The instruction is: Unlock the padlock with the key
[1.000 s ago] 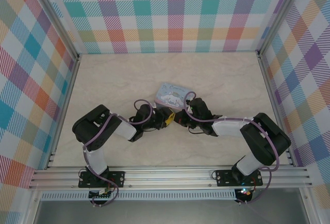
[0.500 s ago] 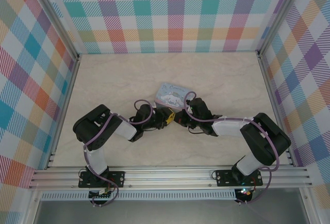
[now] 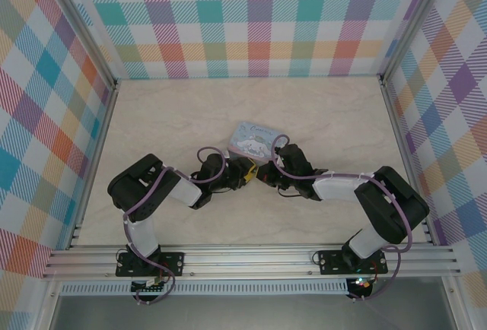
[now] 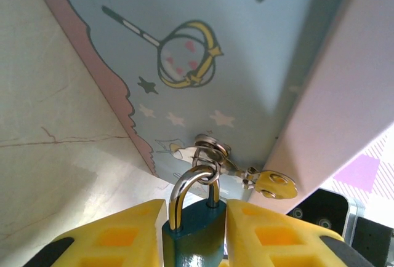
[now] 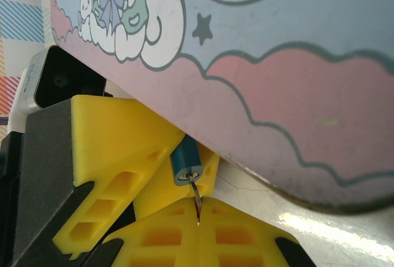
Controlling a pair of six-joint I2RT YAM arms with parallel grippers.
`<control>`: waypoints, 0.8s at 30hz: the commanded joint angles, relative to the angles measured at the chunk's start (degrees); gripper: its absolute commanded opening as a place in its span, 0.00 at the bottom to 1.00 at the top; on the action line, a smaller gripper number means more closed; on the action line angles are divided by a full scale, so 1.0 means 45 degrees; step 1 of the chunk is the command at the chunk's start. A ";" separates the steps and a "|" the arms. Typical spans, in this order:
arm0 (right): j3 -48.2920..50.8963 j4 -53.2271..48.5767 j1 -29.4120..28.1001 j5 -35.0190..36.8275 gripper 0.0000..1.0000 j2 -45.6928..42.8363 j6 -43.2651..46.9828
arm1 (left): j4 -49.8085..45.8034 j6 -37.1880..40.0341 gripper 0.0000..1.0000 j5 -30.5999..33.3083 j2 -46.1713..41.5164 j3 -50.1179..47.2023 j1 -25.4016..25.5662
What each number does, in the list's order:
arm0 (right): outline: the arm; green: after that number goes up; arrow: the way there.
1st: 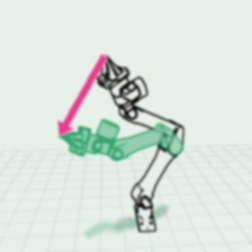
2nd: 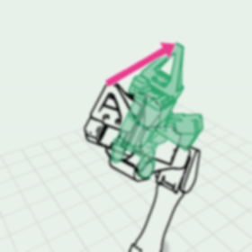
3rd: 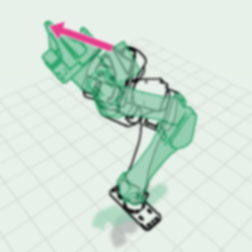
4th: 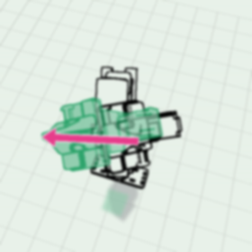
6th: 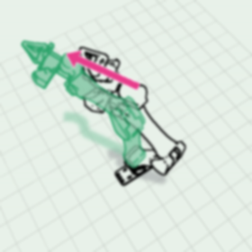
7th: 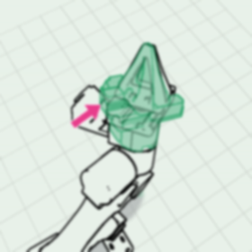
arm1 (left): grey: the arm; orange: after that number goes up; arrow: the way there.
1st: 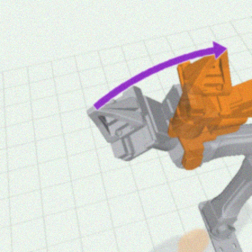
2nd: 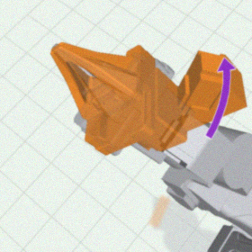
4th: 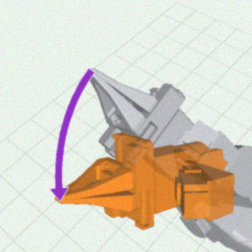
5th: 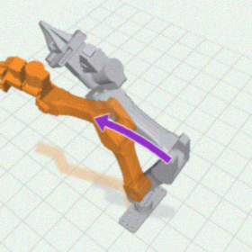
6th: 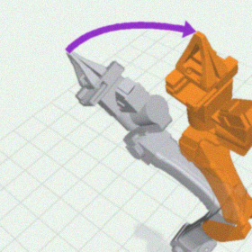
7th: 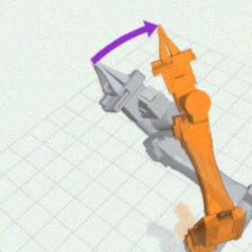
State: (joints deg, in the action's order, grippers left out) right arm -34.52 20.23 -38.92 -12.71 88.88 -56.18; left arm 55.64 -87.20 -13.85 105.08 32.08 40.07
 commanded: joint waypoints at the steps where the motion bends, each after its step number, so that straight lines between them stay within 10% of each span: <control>1: -0.0361 0.0020 -0.0024 -0.0114 0.00 -0.0224 -0.0073 | 0.0047 0.0081 0.26 0.0172 -0.0079 -0.0040 0.0100; 11: -0.0170 0.0294 0.0122 -0.0177 0.04 -0.0322 0.0103 | -0.0394 0.0366 0.00 0.0244 -0.0345 -0.0081 0.0108; 24: 0.0569 -0.1800 0.0252 0.1970 0.46 -0.2616 0.6084 | -0.1279 0.0762 0.00 0.0206 -0.1057 0.0184 0.0118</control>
State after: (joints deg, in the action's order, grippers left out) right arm -33.65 14.96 -38.15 -7.97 79.02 -41.04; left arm 51.35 -84.55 -12.75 102.39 32.03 40.10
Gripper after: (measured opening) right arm 0.456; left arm 0.114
